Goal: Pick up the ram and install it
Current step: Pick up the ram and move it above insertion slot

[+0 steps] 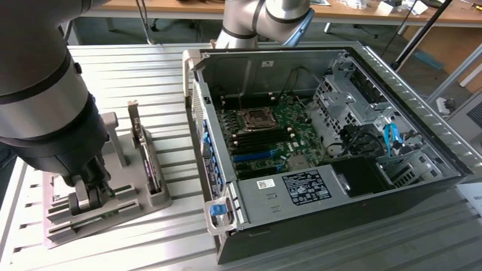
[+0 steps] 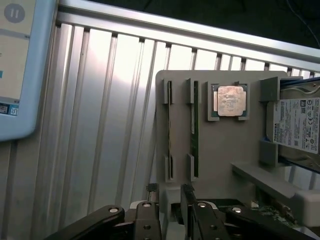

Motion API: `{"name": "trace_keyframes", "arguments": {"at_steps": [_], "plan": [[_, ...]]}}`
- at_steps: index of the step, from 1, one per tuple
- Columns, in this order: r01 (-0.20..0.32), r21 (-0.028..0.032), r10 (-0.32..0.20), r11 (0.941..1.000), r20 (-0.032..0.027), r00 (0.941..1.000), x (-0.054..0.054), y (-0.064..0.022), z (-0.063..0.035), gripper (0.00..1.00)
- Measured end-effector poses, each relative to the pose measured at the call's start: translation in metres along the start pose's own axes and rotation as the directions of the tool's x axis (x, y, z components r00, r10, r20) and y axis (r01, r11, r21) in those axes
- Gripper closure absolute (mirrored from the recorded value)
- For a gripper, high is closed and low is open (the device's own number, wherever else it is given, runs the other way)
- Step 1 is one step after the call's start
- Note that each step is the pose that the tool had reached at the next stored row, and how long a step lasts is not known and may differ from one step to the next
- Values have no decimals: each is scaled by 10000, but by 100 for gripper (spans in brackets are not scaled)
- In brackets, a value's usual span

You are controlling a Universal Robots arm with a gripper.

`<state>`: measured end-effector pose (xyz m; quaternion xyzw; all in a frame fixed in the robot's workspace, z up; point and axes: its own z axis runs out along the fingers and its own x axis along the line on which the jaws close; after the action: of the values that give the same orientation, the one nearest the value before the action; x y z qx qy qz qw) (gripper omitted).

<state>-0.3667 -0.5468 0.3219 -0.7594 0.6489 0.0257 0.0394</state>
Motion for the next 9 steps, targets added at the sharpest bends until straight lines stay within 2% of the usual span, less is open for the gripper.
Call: {"name": "trace_keyframes", "arguments": {"at_steps": [9], "plan": [[1, -1, -1, 10000, -1, 10000, 16, 5, 181, 69]]}}
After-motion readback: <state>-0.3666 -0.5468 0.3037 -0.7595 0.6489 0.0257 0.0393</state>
